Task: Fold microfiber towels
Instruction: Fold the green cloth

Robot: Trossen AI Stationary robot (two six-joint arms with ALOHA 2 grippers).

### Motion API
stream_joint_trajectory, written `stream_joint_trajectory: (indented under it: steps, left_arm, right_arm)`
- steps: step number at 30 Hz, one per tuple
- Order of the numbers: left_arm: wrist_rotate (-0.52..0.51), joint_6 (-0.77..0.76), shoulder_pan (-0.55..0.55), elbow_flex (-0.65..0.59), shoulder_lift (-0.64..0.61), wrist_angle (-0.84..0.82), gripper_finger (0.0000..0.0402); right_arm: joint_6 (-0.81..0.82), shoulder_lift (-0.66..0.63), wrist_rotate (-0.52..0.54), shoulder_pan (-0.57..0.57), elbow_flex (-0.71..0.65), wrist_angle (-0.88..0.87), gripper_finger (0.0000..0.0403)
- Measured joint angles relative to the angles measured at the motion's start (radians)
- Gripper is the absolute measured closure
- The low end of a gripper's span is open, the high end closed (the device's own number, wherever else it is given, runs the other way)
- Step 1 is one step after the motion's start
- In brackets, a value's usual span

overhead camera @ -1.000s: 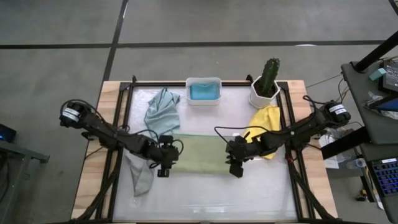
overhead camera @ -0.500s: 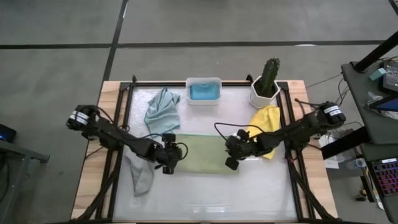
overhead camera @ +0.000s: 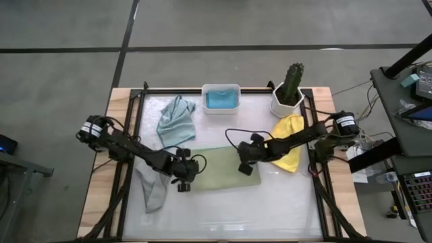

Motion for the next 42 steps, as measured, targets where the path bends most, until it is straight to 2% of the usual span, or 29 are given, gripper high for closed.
stream_joint_trajectory:
  steps: [4,9,16,24,29,32,33,37,40,42]
  left_arm:
    - [0.028,-0.035,-0.002,-0.002,-0.009,-0.008,0.0309]
    - [0.044,-0.038,-0.003,-0.002,-0.040,-0.025,0.0309]
    - [-0.024,-0.029,-0.003,-0.002,-0.119,-0.018,0.0309]
    - [-0.034,-0.028,-0.005,-0.003,-0.130,-0.006,0.0309]
    - [-0.034,-0.028,-0.004,-0.003,-0.129,-0.005,0.0309]
    - [-0.033,-0.037,-0.012,-0.004,-0.129,0.021,0.0309]
    - [-0.022,-0.048,-0.018,-0.004,-0.129,0.038,0.0308]
    - [0.163,-0.066,-0.051,0.030,-0.129,0.101,0.0290]
    - [0.182,-0.087,-0.091,0.065,-0.129,0.089,0.0257]
    - [0.168,-0.088,-0.117,0.077,-0.129,0.087,0.0232]
  right_arm:
    - [-0.107,-0.010,0.000,-0.045,0.001,0.035,0.0394]
    - [-0.129,-0.056,-0.014,-0.067,0.001,0.037,0.0394]
    - [-0.045,-0.131,-0.182,-0.066,0.001,0.032,0.0389]
    - [0.110,-0.200,-0.398,-0.065,0.001,0.001,0.0335]
    - [0.188,-0.225,-0.413,-0.073,0.001,-0.122,0.0297]
    - [0.133,-0.229,-0.419,-0.070,0.001,-0.162,0.0274]
    - [0.111,-0.231,-0.437,-0.059,0.001,-0.166,0.0267]
    - [0.029,-0.237,-0.527,0.007,0.001,-0.148,0.0248]
    - [0.016,-0.239,-0.527,0.056,0.002,-0.144,0.0246]
    - [0.066,-0.238,-0.517,0.074,0.002,-0.145,0.0248]
